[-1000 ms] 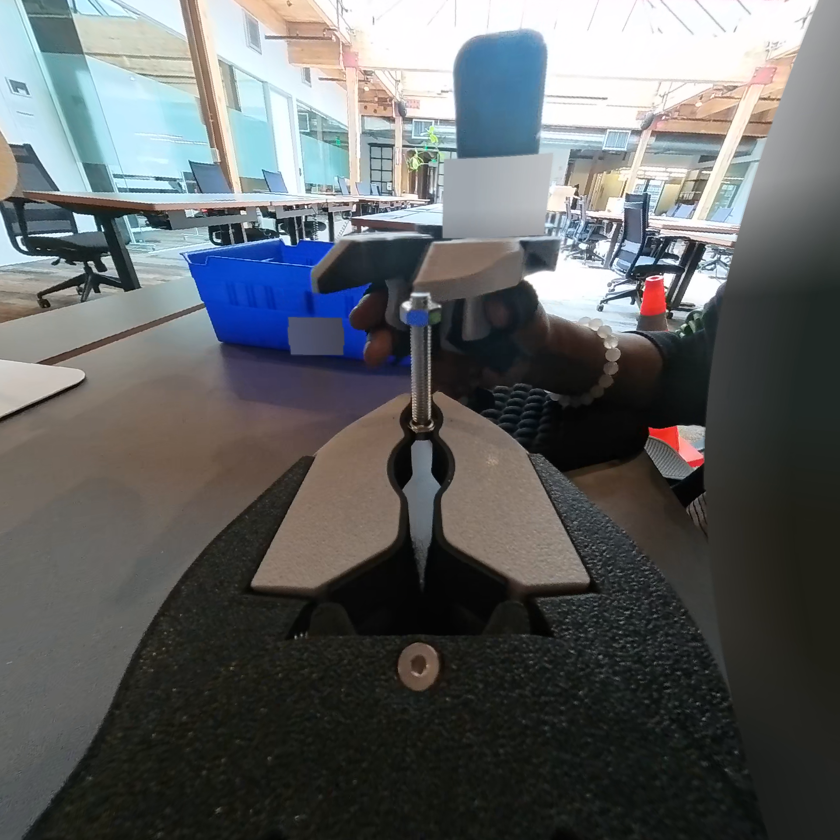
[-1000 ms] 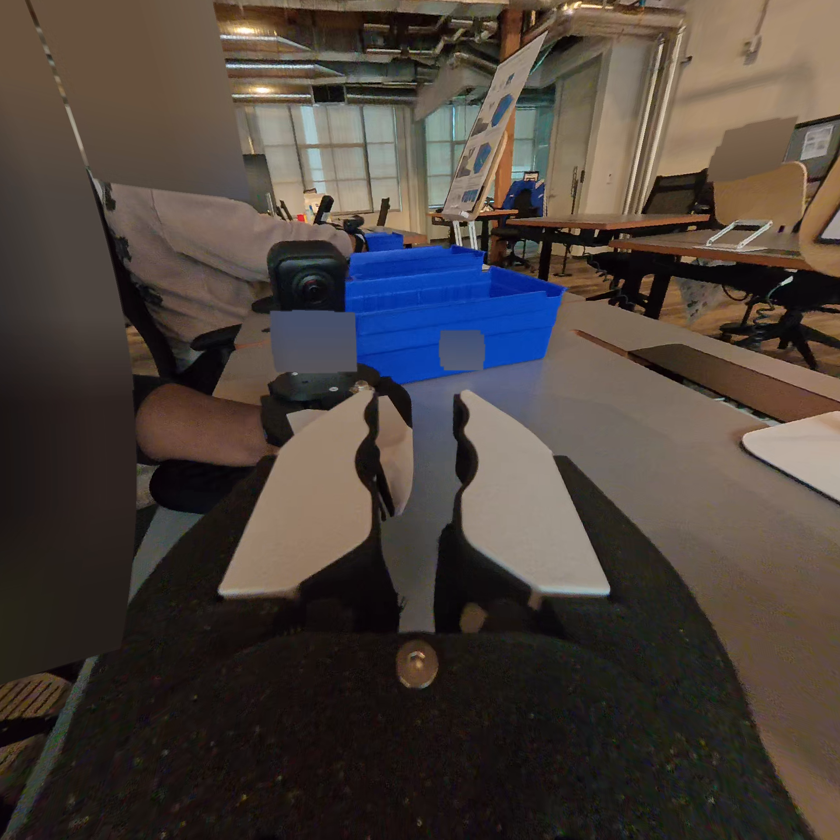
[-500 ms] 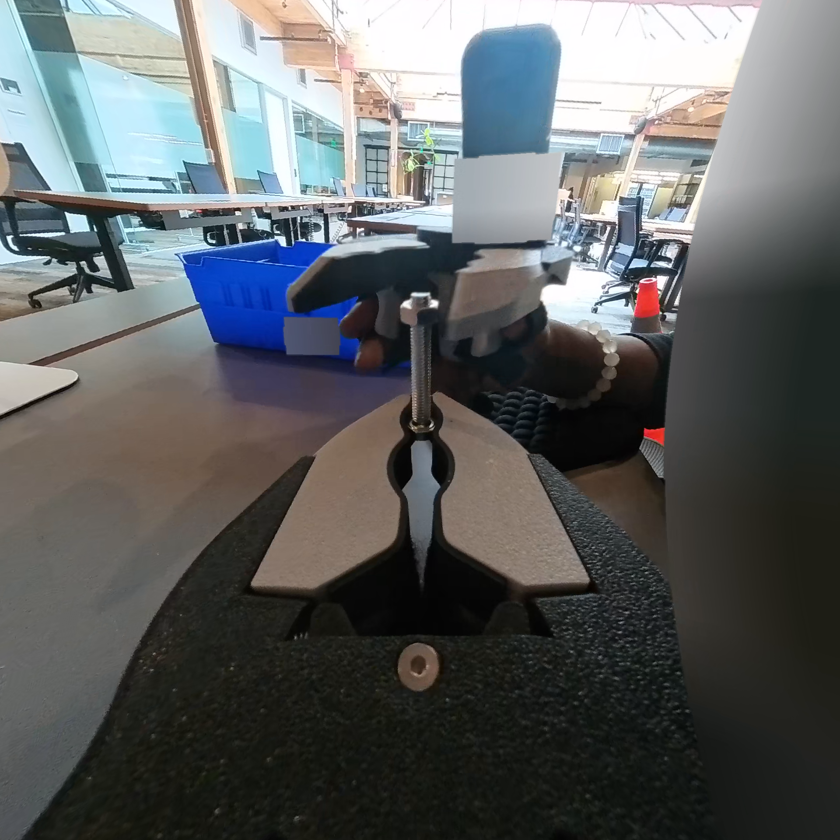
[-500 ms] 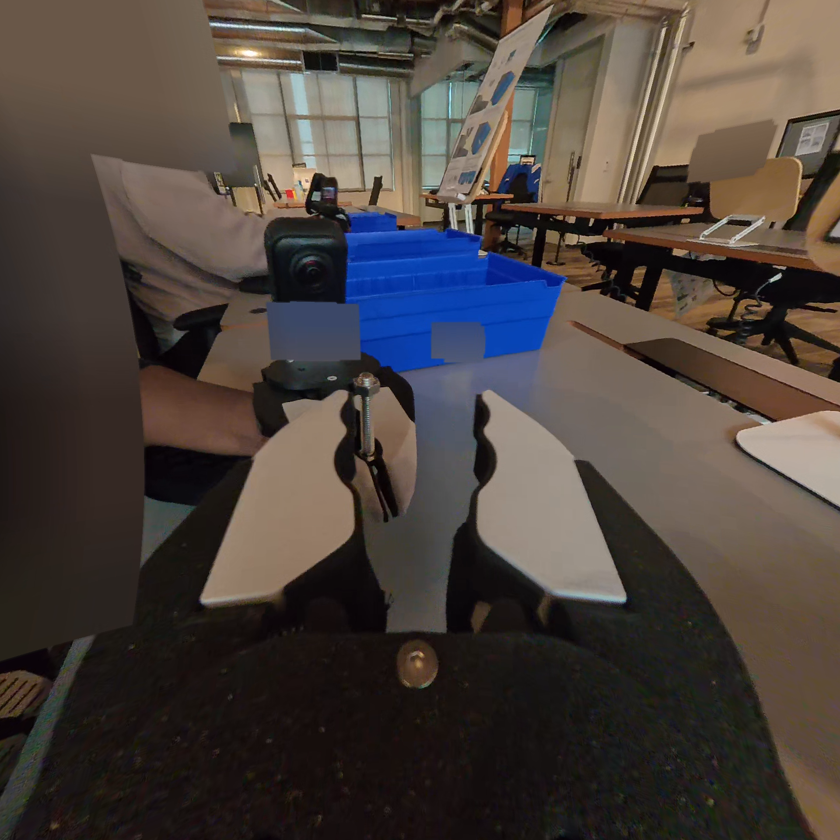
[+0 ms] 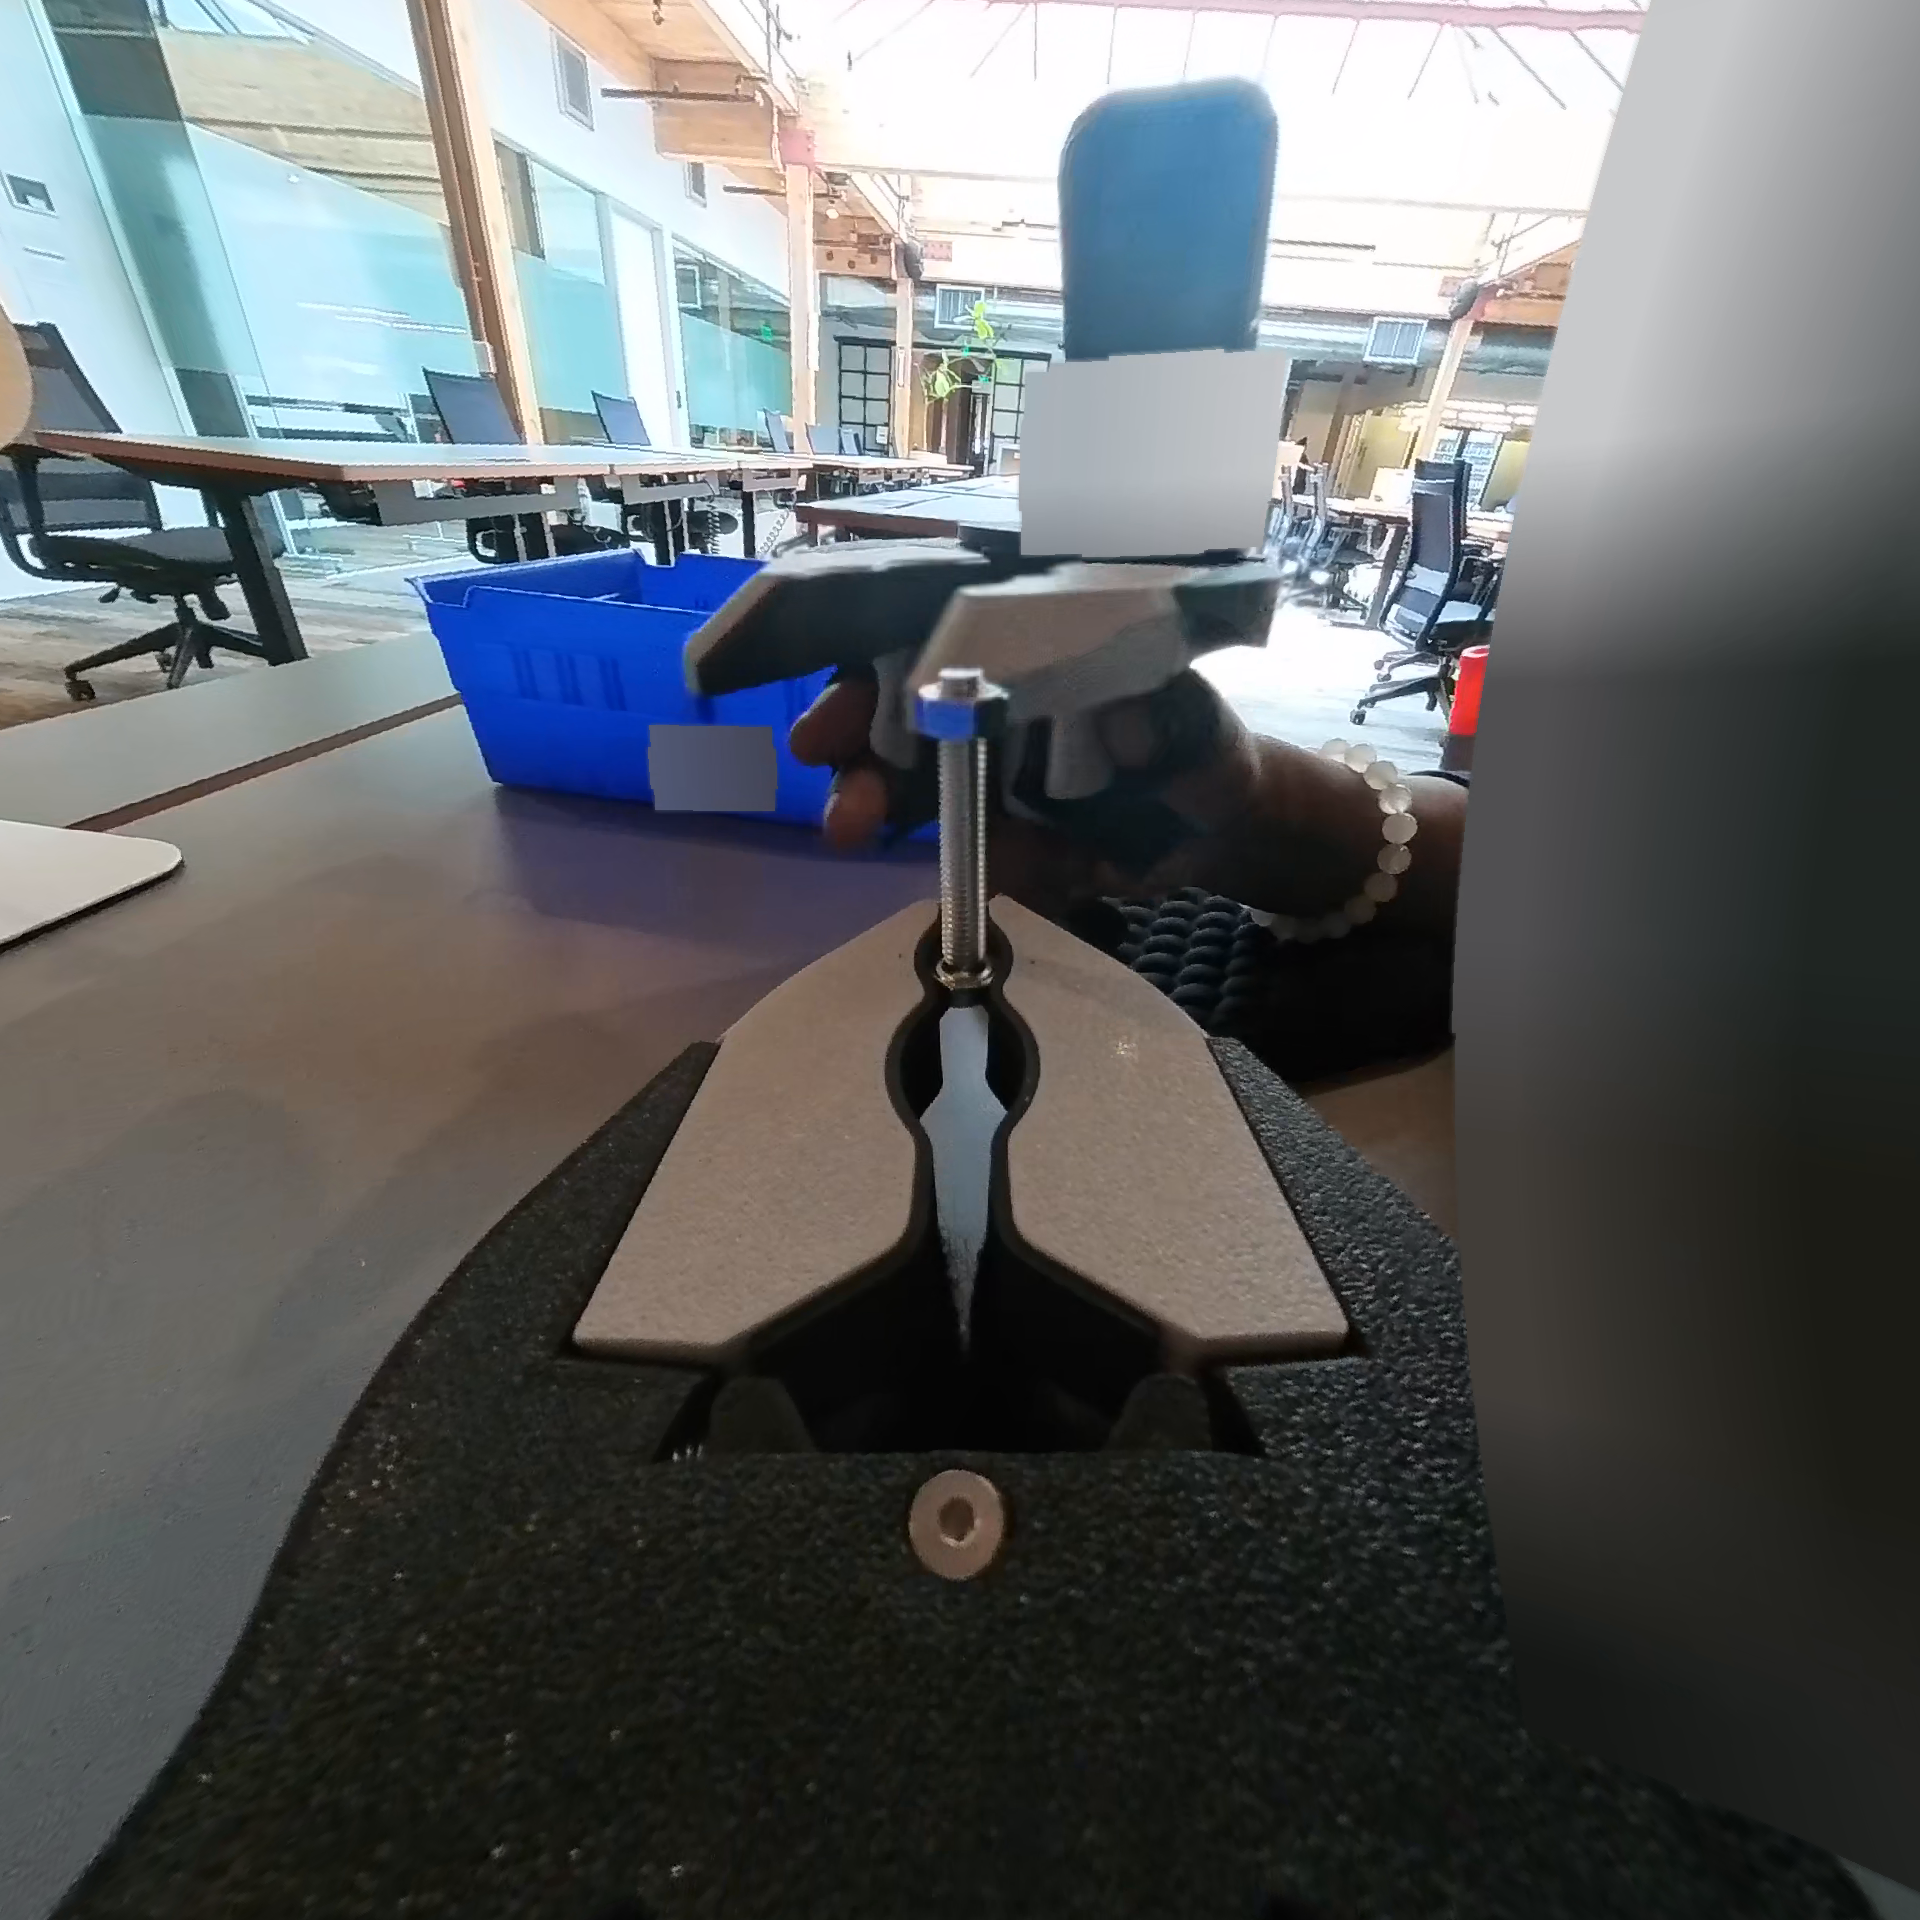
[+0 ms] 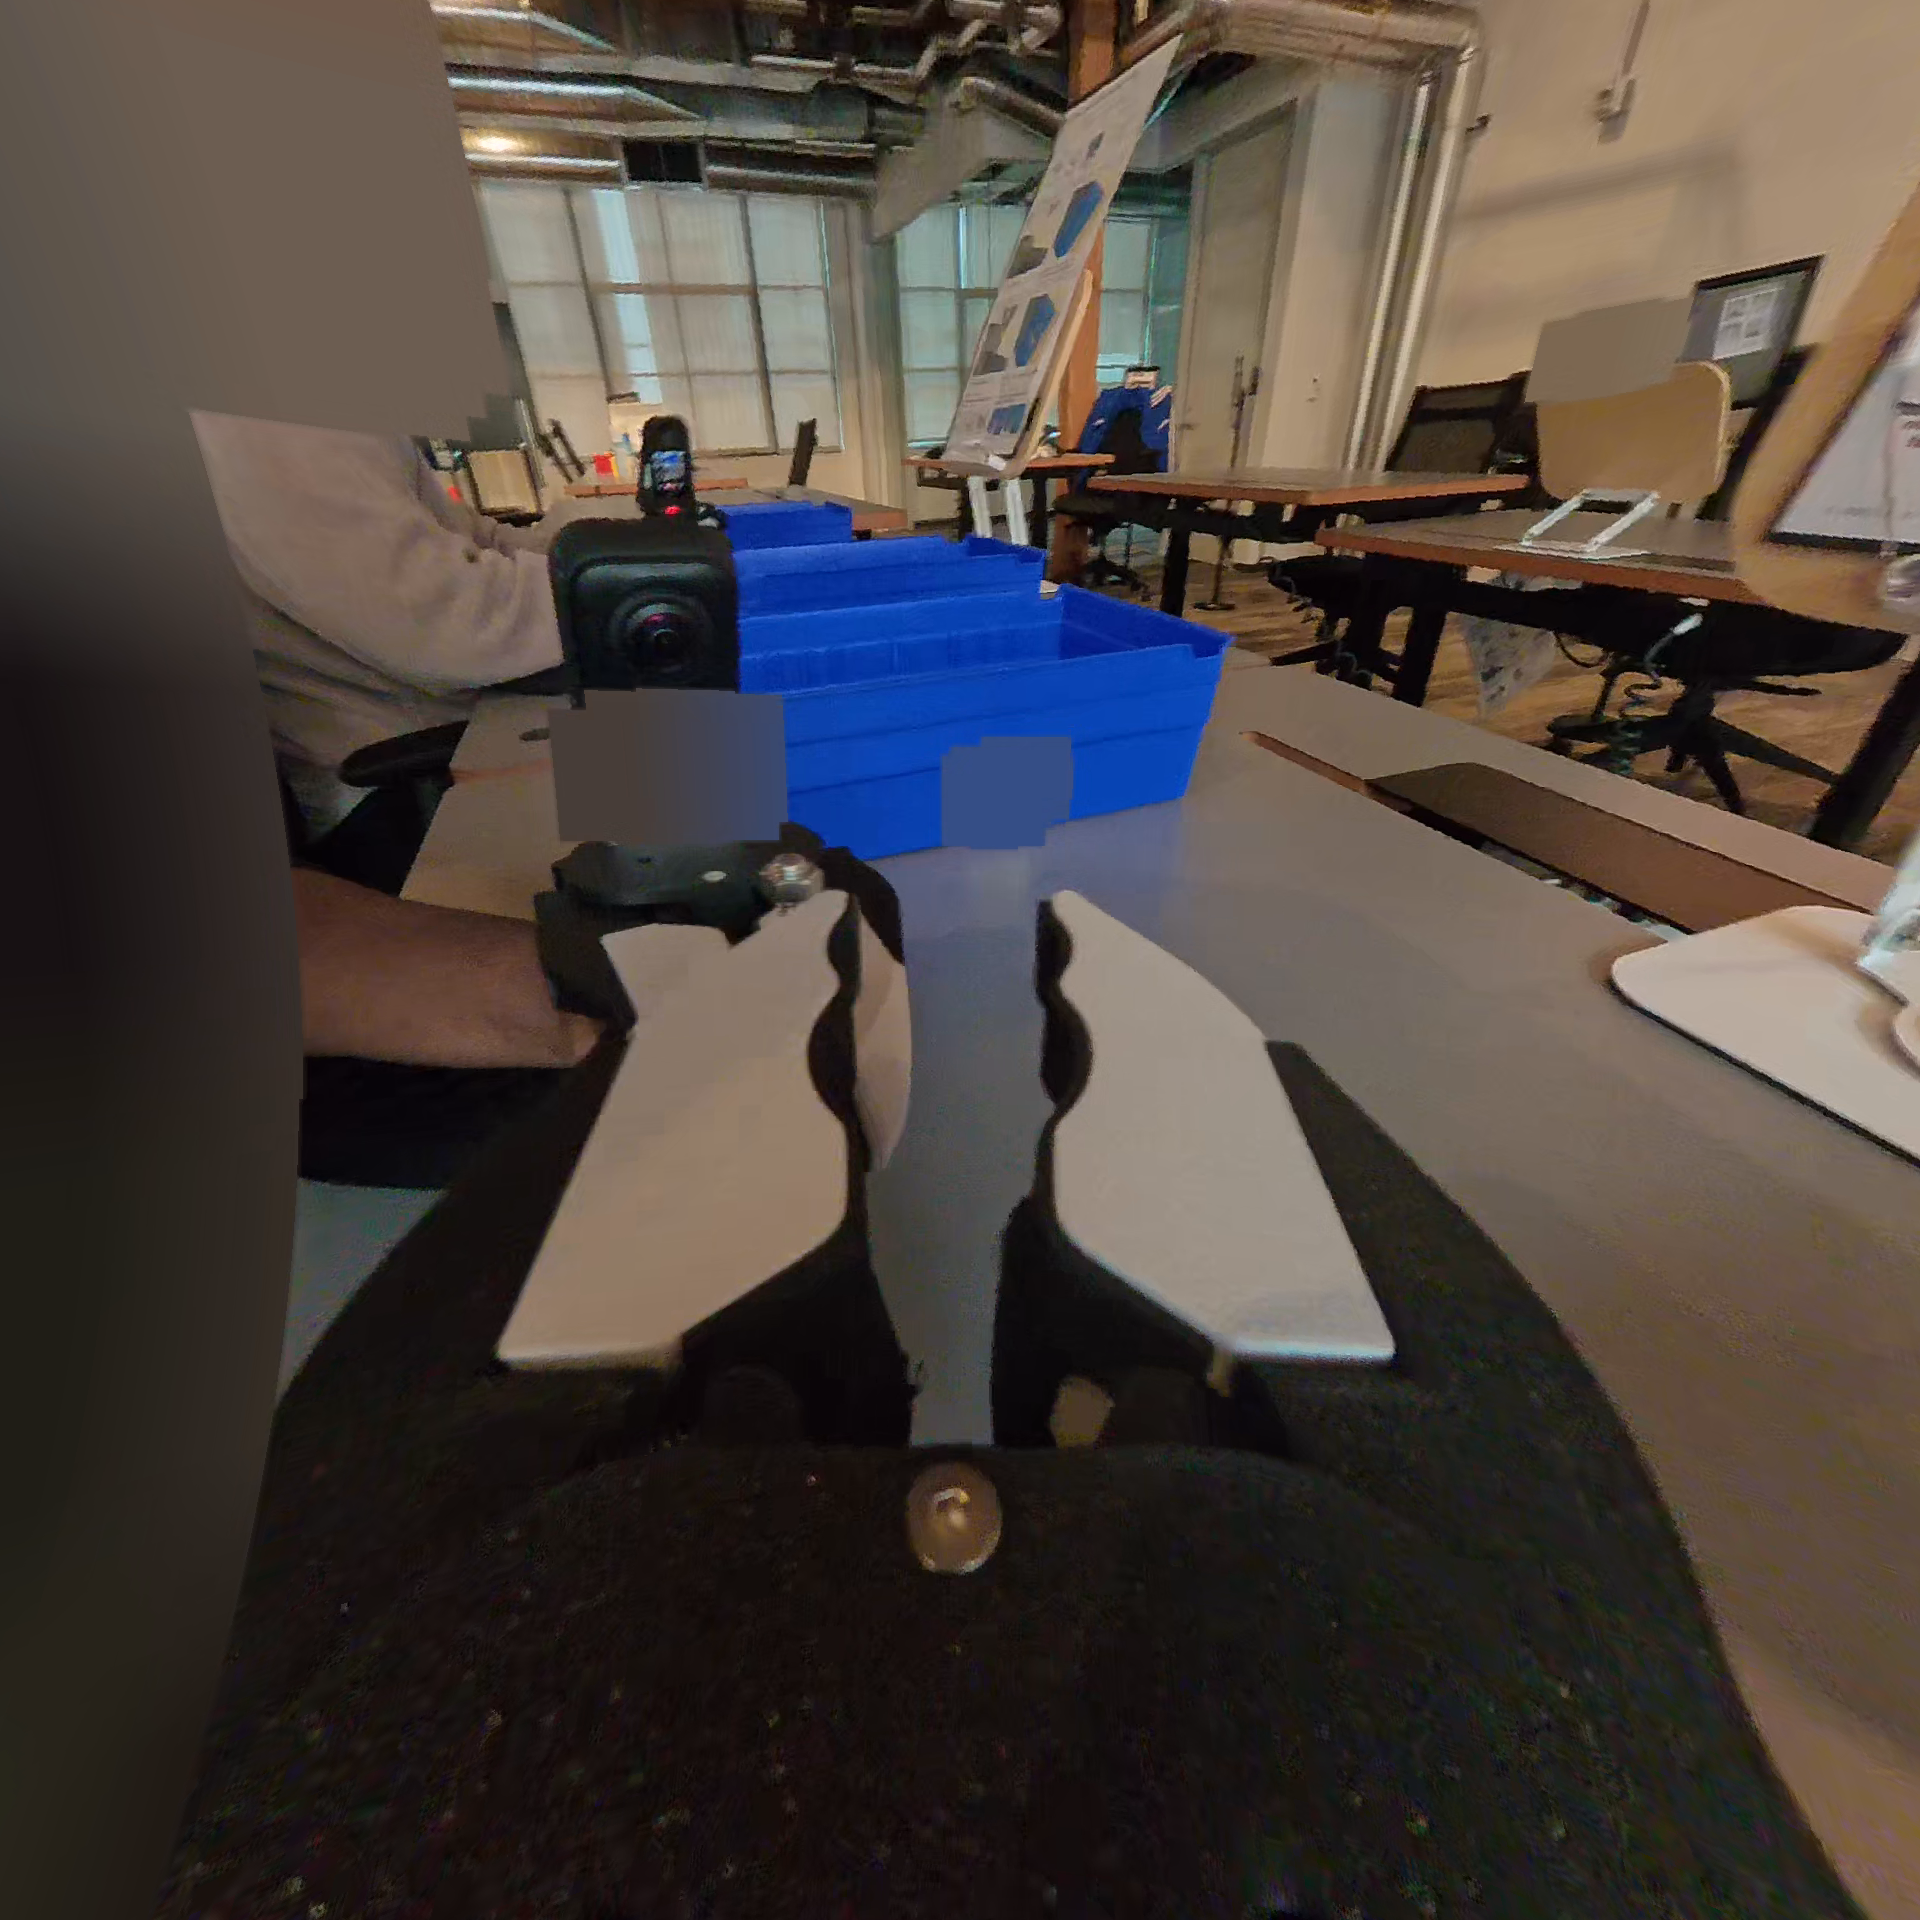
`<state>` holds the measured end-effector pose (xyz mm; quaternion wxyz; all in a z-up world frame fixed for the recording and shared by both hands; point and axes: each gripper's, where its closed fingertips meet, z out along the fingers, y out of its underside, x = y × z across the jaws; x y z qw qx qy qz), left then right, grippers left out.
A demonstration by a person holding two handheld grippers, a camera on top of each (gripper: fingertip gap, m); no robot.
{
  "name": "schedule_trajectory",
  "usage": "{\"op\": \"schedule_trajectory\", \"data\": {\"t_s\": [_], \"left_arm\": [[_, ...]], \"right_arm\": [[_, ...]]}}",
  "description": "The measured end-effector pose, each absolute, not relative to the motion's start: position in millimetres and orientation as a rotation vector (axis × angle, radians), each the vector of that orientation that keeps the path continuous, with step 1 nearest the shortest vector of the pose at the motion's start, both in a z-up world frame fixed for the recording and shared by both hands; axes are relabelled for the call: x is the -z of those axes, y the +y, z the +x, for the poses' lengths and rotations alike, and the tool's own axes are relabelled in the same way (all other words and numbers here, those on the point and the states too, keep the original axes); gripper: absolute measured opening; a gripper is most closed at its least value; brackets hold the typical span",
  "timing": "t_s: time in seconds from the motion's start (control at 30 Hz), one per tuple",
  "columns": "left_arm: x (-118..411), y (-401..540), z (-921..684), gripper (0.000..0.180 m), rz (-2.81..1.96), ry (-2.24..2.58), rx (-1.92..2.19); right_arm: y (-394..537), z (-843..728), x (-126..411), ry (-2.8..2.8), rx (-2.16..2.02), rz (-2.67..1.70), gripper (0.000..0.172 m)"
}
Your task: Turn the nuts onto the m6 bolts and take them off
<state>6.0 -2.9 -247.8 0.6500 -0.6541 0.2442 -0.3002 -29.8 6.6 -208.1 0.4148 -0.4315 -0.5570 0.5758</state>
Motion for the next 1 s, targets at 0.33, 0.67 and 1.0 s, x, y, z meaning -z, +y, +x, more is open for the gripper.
{"op": "schedule_trajectory", "data": {"t_s": [0.33,0.67,1.0], "left_arm": [[248,-2,6,0.003,-1.490,0.558,0.674],[249,-2,7,0.003,-1.492,0.563,0.673],[249,-1,6,0.003,-1.493,0.556,0.676]], "right_arm": [[0,-31,210,-1.426,-1.444,-1.062,0.046],[-5,-31,208,-1.440,-1.462,-1.035,0.051],[-6,-28,206,-1.441,-1.489,-1.012,0.044]]}}
